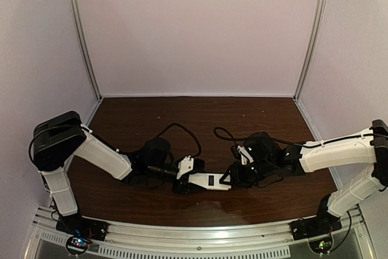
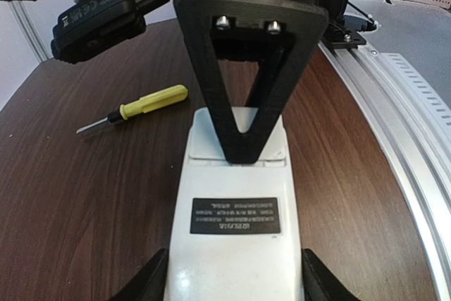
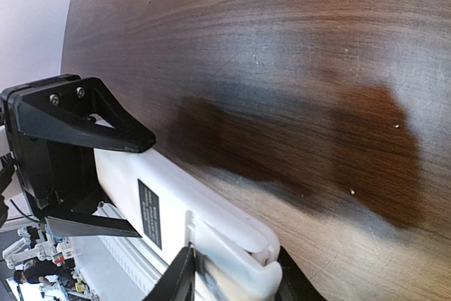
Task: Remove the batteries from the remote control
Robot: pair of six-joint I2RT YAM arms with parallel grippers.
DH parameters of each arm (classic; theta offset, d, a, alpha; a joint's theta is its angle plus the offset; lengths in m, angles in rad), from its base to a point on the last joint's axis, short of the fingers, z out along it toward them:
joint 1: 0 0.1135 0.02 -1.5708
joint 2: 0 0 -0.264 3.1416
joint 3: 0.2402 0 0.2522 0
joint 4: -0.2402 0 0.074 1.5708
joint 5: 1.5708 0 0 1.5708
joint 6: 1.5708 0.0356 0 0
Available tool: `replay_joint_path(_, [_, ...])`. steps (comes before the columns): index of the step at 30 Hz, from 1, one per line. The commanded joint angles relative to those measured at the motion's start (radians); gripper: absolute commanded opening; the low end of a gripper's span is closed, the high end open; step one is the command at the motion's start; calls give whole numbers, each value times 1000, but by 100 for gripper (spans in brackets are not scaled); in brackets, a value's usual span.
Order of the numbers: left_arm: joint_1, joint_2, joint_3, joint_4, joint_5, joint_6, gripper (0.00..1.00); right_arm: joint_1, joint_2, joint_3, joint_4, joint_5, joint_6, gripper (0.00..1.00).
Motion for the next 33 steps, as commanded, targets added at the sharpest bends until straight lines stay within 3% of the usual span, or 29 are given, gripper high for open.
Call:
replay_joint_path(1, [3,0,21,72,31,7,0,3,-9,-23,-38,36,-6,35])
replay_joint_path(14, [3,1,22,70,25,8,0,2,-44,-46,21,-3,-2,29])
replay_joint_path(33, [4,1,24,65,21,10,0,3,-105,-72,24,-12,-7,29])
